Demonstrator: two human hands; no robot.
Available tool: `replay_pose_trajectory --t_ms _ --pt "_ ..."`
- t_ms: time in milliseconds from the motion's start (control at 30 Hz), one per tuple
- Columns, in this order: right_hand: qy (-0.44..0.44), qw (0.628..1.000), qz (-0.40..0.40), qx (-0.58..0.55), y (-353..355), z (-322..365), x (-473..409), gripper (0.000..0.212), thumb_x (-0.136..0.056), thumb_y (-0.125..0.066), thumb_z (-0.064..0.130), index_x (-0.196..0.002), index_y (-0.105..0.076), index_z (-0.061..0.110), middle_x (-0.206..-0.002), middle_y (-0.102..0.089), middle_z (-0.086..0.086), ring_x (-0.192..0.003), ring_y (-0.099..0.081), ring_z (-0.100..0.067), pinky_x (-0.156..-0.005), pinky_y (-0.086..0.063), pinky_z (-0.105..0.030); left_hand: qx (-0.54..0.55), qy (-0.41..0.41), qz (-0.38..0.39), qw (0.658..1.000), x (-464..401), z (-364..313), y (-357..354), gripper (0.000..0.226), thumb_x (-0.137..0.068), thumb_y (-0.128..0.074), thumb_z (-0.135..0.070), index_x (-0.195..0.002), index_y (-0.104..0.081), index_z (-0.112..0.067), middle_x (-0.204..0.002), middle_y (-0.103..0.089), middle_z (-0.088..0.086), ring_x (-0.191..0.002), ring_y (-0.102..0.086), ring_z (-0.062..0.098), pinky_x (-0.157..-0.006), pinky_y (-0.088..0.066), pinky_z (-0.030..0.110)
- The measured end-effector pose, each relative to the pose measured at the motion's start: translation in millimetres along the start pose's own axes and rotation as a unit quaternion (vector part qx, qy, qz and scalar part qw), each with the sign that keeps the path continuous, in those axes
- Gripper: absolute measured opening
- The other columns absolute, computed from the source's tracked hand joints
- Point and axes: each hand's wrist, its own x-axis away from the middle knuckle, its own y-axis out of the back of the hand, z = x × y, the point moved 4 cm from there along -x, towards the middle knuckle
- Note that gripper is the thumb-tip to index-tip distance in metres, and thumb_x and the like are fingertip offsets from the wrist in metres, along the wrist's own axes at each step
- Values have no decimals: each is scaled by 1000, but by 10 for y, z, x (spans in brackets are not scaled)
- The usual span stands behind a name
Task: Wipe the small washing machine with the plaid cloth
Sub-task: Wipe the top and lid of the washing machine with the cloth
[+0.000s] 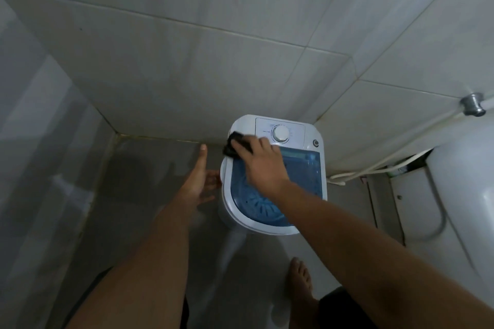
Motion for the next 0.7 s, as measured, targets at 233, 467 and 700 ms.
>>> replay_pose_trajectory --t_ms 233,467,700 --pt "237 969 32 -54 92 110 781 53 -93 -48 26 -147 -48 26 -136 -54 -8 -113 -52 -30 -86 -45 -45 -9 6 33 999 19 14 -23 82 -87 -27 -81 -85 -71 -12 -70 -78 -3 -88 -68 18 -87 -51 36" --pt "-102 991 -32 -77 142 -580 414 58 -91 -59 14 -147 -49 24 -137 -52 -11 -113 -49 -34 -89 -49 -52 -45 -9 -26 999 -143 84 13 41 -94 -60 -43 -118 -70 -12 -112 -75 4 -101 -69 18 -93 -50 39" --pt "98 993 -7 -64 -97 180 1096 72 -77 -68 17 -145 -48 27 -135 -54 -8 -112 -53 -33 -84 -47 -46 -64 -38 -36 997 -195 90 10 25 -95 -61 -15 -117 -69 -7 -110 -73 15 -94 -68 25 -90 -51 37"
